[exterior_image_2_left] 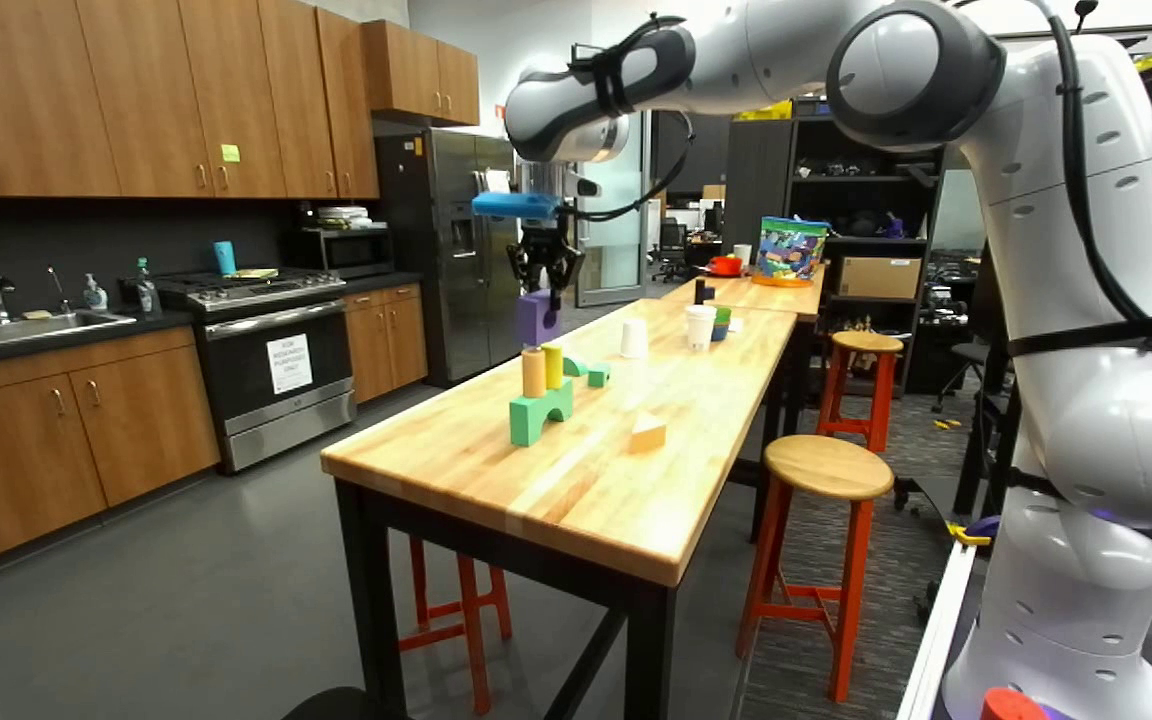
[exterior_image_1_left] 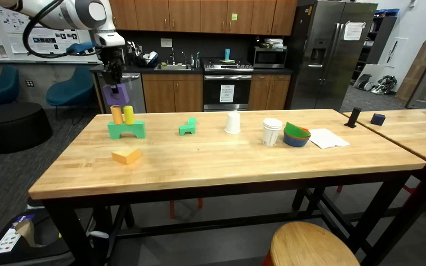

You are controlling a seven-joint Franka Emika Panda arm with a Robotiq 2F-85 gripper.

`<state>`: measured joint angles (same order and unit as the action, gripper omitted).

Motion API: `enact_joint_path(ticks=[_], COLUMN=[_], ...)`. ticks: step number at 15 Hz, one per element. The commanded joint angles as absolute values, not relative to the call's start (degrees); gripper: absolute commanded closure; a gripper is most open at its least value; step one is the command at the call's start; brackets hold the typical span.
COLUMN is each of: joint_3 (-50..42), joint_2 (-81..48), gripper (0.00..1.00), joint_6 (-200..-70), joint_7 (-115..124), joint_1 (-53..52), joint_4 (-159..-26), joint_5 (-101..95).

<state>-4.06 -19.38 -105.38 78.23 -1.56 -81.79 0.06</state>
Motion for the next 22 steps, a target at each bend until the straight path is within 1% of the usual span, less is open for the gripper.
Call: enact_joint_path(ticks=[1,22], joint_3=[-4.2,-4.5], joint_2=[-17.8,-18.1], gripper=[0.84,0.84], joint_6=[-105.3,-107.2], joint_7=[79.0,80.5], joint_1=[-1.5,-0.3], joint_4=[-83.8,-83.7], joint_5=[0.7,4.9])
